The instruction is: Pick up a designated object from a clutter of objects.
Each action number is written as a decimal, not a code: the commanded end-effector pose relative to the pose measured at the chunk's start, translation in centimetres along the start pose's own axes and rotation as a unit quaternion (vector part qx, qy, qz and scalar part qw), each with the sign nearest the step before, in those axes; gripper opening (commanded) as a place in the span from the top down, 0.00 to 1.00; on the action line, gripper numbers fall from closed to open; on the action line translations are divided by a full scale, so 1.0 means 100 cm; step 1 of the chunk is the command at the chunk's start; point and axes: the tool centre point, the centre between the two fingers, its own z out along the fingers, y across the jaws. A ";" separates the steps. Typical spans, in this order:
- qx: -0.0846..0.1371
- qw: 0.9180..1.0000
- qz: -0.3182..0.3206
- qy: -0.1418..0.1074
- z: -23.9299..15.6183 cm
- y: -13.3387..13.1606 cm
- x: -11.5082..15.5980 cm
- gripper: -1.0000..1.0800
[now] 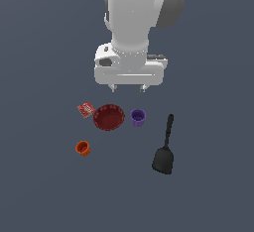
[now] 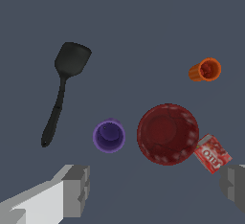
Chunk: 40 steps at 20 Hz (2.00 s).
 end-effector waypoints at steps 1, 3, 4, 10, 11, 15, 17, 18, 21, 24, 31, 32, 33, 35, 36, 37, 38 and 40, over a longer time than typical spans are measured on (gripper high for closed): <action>0.000 1.000 0.000 0.000 0.000 0.000 0.000 0.04; 0.000 1.000 -0.002 -0.001 0.001 -0.001 0.000 0.04; -0.001 1.000 -0.005 -0.002 0.001 -0.003 -0.001 0.04; -0.007 0.999 -0.034 -0.013 0.009 -0.020 -0.005 0.04; -0.007 0.999 -0.036 -0.014 0.010 -0.022 -0.006 0.04; -0.007 0.999 -0.036 -0.014 0.010 -0.022 -0.006 0.04; -0.007 0.999 -0.037 -0.013 0.011 -0.020 -0.006 0.04; -0.006 0.999 -0.038 -0.013 0.012 -0.019 -0.005 0.04; -0.005 0.999 -0.044 -0.013 0.016 -0.015 -0.005 0.04; -0.004 0.999 -0.052 -0.012 0.023 -0.007 -0.004 0.04; 0.002 0.997 -0.082 -0.009 0.046 0.019 -0.002 0.04; 0.002 0.996 -0.088 -0.008 0.051 0.024 -0.002 0.04; 0.003 0.996 -0.093 -0.008 0.055 0.029 -0.003 0.04; 0.005 0.994 -0.106 -0.006 0.065 0.040 -0.003 0.04; 0.006 0.994 -0.112 -0.005 0.070 0.046 -0.004 0.04; 0.007 0.993 -0.118 -0.004 0.075 0.051 -0.004 0.04; 0.007 0.992 -0.125 -0.003 0.080 0.057 -0.005 0.04; 0.009 0.990 -0.137 -0.001 0.090 0.069 -0.007 0.04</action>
